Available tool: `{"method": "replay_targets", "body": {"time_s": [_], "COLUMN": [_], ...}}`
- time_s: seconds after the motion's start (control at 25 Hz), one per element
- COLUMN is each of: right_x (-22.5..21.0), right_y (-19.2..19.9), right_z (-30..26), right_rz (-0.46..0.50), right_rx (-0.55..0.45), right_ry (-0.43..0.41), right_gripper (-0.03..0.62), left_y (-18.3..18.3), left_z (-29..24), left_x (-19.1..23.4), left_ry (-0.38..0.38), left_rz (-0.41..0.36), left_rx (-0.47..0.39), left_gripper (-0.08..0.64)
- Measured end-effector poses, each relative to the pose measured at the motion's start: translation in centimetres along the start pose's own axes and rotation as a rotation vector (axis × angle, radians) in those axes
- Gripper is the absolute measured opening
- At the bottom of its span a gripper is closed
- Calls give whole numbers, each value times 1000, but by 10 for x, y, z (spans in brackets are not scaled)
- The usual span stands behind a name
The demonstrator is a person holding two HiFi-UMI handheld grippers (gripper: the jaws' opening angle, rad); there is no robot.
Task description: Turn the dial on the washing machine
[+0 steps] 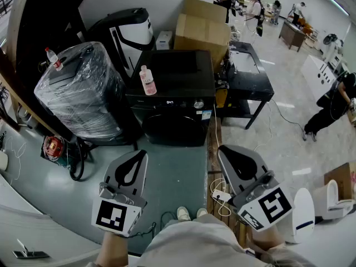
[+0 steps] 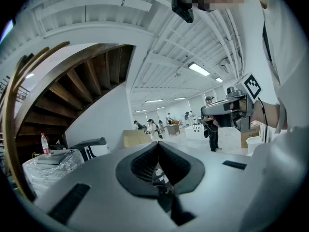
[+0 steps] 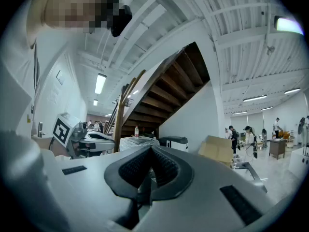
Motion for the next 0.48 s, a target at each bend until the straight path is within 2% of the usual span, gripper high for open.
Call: {"method": "replay_targets", "body": {"time_s": [0.16, 0.32, 0.48], "right_x": [7, 9, 10], "right_y": [-1, 1, 5], "right_z": [0, -5, -11], "right_rz": [-5, 19, 33], "right_rx": [-3, 5, 13], "right_ry": [-25, -35, -38], "right_gripper": [28, 28, 28], "left_y": [-1, -8, -2], "left_z": [2, -2, -1], "left_x": [0, -8, -3], "left_ry": [-3, 4, -5], "left_rz": [14, 74, 71], "left_rx": [0, -13, -10], "left_gripper": [20, 20, 20]}}
Point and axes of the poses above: the fingertips, and each gripper's own axes: z backward along the fingers, x to its left, y out of its underside, the point moved 7 cm from there along z, backward along the fingers, and after that the axes turned 14 degrees about -y, right-handed, at the moved point
